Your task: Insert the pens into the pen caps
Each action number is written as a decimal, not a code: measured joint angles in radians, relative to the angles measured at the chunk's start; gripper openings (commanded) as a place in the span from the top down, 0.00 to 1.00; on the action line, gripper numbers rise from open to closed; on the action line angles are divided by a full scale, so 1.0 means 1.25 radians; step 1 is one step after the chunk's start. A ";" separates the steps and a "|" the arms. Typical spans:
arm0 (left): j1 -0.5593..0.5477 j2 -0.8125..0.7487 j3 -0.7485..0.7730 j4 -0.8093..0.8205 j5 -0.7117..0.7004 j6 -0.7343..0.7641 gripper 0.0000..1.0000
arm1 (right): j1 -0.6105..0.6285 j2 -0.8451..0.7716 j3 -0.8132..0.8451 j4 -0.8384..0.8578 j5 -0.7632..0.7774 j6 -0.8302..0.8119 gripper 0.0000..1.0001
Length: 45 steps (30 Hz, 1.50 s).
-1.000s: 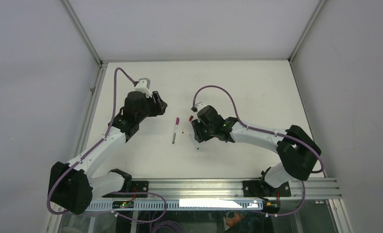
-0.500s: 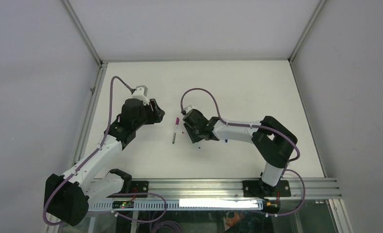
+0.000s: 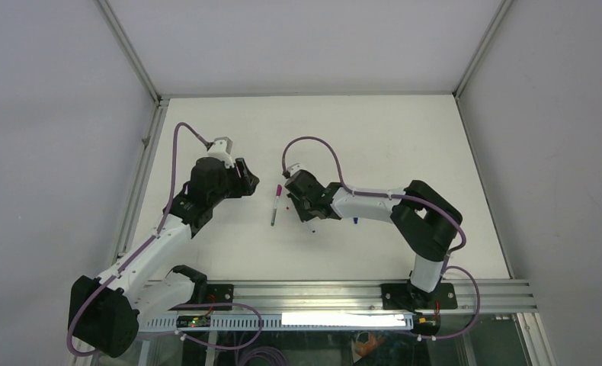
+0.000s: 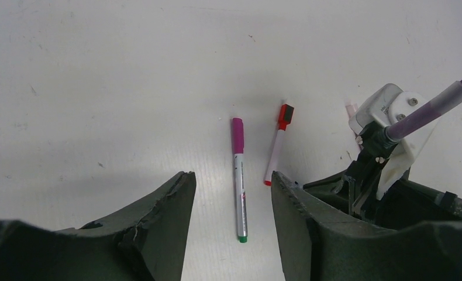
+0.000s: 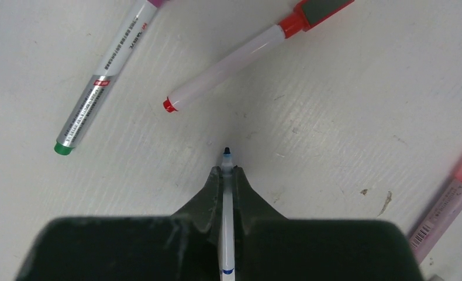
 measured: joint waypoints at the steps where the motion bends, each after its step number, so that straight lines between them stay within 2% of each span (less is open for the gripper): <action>1: 0.000 0.000 -0.002 0.002 0.005 0.000 0.47 | -0.003 -0.002 -0.002 0.002 0.000 0.002 1.00; 5: 0.000 0.000 -0.031 0.062 0.070 -0.001 0.47 | -0.031 -0.045 -0.041 0.016 -0.008 0.018 1.00; 9: 0.000 0.034 -0.103 0.248 0.227 -0.023 0.48 | -0.140 -0.177 -0.123 0.113 -0.031 0.075 1.00; 10: 0.000 0.070 -0.121 0.321 0.282 -0.040 0.48 | -0.187 -0.224 -0.142 0.161 -0.034 0.099 1.00; 13: -0.005 0.153 -0.127 0.429 0.357 -0.068 0.47 | -0.251 -0.281 -0.147 0.243 -0.026 0.133 1.00; 17: -0.043 0.245 -0.117 0.536 0.403 -0.099 0.48 | -0.249 -0.302 -0.143 0.341 -0.037 0.166 1.00; 23: -0.097 0.354 -0.061 0.666 0.437 -0.137 0.46 | -0.239 -0.303 -0.148 0.387 -0.057 0.192 1.00; 25: -0.096 0.386 -0.044 0.711 0.442 -0.153 0.42 | -0.239 -0.308 -0.161 0.397 -0.061 0.194 1.00; 33: -0.096 0.449 0.006 0.767 0.457 -0.182 0.39 | -0.239 -0.333 -0.182 0.402 -0.070 0.202 1.00; 45: -0.121 0.529 0.063 0.779 0.475 -0.189 0.38 | -0.239 -0.342 -0.182 0.412 -0.090 0.211 1.00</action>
